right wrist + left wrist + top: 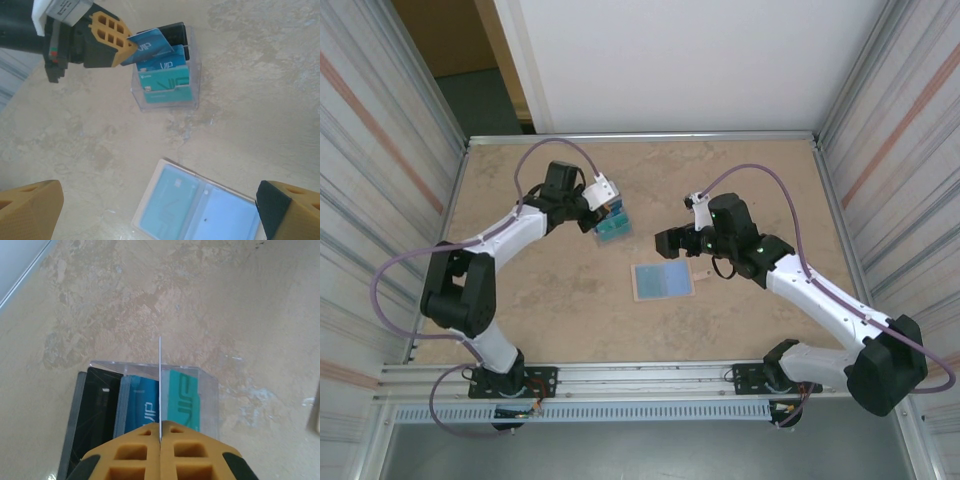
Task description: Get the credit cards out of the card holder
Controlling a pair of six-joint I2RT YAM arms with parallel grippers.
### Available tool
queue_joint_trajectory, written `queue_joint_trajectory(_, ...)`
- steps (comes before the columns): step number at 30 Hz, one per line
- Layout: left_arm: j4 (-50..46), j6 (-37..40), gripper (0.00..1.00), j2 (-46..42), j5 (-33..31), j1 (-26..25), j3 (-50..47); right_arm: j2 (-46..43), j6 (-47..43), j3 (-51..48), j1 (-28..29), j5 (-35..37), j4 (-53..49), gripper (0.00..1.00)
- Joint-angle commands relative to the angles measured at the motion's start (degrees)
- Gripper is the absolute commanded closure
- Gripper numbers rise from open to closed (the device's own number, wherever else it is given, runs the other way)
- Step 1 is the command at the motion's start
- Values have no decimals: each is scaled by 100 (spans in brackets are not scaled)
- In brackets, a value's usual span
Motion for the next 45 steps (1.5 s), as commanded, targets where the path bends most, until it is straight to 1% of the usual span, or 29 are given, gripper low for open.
queue_joint_trajectory(1,109,218,100,221,212,85,296,58,160,186,-40,140,-81,1)
queue_joint_trajectory(7,-58,326,100,498,156,110,429,72,182,189,-53,132,-104,1)
queue_joint_trajectory(13,-71,416,100,587,-60,137,364,128,197,205,-48,97,-118,1)
queue_joint_trajectory(30,-398,641,100,865,-243,155,535,242,262,208,-44,4,-92,1)
queue_joint_trajectory(36,-432,585,88,844,-282,162,556,318,275,243,-44,-57,-77,1)
queue_joint_trajectory(45,-538,535,86,715,-297,154,634,348,274,261,-35,-29,-92,1)
